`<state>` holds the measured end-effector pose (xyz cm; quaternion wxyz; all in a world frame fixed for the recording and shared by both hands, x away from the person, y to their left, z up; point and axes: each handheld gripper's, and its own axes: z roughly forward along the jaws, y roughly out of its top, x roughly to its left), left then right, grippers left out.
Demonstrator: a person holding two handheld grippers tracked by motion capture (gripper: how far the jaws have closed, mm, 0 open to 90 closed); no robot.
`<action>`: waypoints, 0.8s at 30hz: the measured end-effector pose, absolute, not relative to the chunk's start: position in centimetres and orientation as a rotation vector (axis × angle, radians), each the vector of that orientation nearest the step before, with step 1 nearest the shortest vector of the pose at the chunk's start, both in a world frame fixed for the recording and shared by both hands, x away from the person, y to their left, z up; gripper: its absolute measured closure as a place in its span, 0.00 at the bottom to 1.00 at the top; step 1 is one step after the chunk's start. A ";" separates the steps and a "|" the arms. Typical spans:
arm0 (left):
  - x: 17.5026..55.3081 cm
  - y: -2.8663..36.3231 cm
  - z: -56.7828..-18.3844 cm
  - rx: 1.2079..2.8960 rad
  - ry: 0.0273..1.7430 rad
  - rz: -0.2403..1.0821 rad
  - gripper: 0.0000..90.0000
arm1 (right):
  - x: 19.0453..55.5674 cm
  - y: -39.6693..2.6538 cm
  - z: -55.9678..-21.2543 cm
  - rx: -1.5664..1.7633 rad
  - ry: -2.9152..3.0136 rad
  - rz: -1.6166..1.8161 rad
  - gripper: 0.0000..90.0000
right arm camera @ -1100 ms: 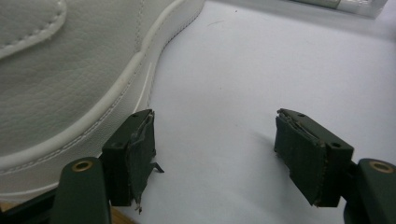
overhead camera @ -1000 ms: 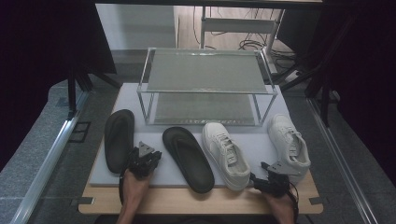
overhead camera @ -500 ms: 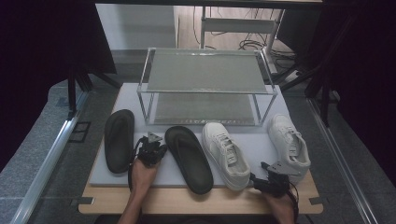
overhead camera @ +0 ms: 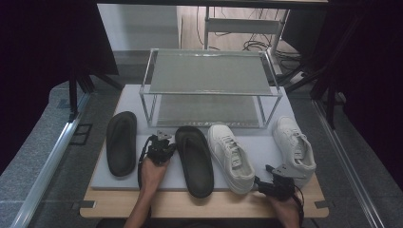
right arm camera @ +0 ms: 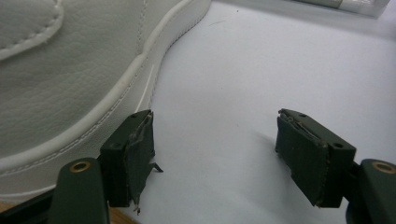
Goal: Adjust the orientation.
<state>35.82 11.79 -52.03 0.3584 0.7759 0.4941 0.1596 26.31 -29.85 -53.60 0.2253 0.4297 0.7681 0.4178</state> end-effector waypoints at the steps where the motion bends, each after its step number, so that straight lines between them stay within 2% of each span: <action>1: 35.9 11.7 -52.0 2.000 1.275 0.413 1.00 | 26.3 -29.9 -53.6 1.185 2.119 1.152 0.31; 17: 36.4 11.0 -52.0 1.982 1.223 0.368 1.00 | 26.3 -29.9 -53.6 1.186 2.123 1.159 0.31; 24: 34.7 12.3 -50.5 1.984 1.228 0.468 0.93 | 26.3 -29.9 -53.6 1.185 2.123 1.157 0.31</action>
